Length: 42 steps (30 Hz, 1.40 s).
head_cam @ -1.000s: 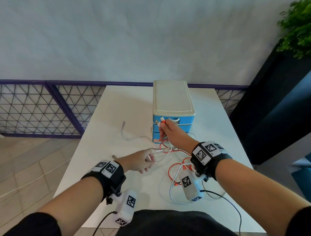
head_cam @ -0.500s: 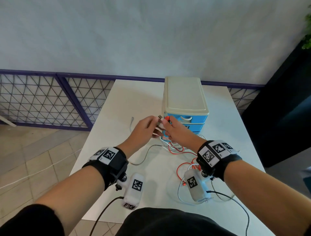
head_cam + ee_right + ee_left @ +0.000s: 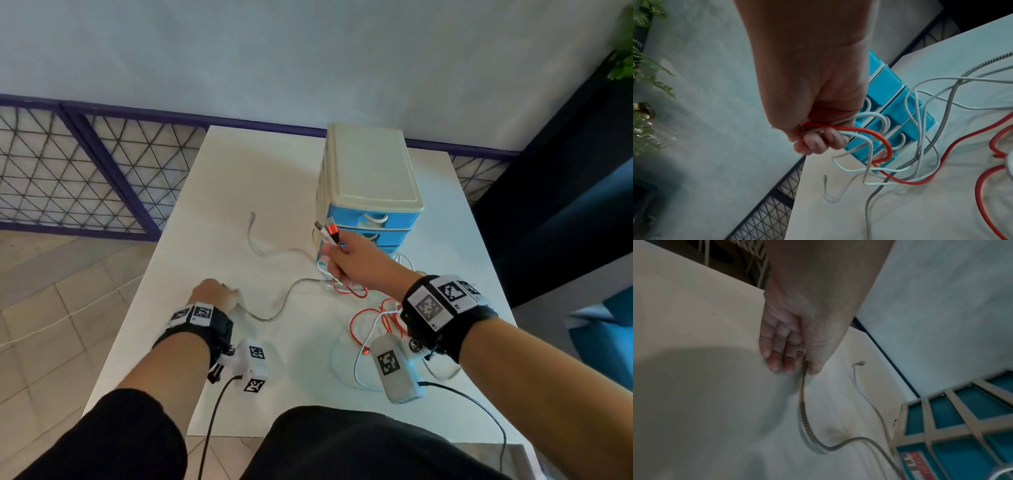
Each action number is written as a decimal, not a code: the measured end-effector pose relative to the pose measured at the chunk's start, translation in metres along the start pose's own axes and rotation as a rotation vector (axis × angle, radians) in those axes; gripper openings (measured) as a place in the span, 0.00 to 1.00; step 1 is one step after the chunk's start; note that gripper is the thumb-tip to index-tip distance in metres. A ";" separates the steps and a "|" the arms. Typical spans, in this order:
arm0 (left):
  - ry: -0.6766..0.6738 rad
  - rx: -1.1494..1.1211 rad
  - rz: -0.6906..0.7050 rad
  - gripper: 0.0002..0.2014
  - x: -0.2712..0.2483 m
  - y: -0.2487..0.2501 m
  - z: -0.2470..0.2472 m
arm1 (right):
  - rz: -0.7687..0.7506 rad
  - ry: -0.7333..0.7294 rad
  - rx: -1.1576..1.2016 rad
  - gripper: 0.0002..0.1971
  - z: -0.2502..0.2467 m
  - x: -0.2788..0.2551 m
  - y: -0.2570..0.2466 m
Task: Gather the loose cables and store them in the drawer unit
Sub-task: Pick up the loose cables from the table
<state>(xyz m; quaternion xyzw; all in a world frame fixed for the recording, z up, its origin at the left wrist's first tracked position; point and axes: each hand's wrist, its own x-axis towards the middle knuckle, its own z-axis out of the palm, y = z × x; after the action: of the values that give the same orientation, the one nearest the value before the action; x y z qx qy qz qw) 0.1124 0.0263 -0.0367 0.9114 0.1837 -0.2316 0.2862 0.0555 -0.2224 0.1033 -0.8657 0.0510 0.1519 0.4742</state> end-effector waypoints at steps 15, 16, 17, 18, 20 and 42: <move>-0.231 -0.684 0.525 0.13 -0.075 0.108 -0.035 | 0.129 0.038 0.418 0.16 0.028 0.024 -0.021; -0.227 -0.680 0.523 0.15 -0.072 0.110 -0.035 | 0.131 0.044 0.397 0.16 0.028 0.025 -0.022; -0.236 -0.690 0.505 0.17 -0.067 0.109 -0.034 | 0.137 0.061 0.361 0.15 0.027 0.027 -0.021; -0.245 -0.685 0.483 0.18 -0.060 0.108 -0.034 | 0.141 0.082 0.322 0.14 0.025 0.028 -0.020; -0.198 -0.561 0.467 0.19 -0.038 0.103 -0.030 | 0.148 0.112 0.282 0.13 0.021 0.030 -0.018; 0.206 0.194 0.416 0.14 0.042 0.074 0.026 | 0.191 0.039 0.308 0.10 0.010 0.041 -0.025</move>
<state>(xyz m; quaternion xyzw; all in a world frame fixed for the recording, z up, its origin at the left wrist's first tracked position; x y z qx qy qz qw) 0.1738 -0.0375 -0.0455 0.9716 -0.0025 -0.0900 0.2189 0.0980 -0.1976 0.1057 -0.7769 0.1650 0.1697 0.5834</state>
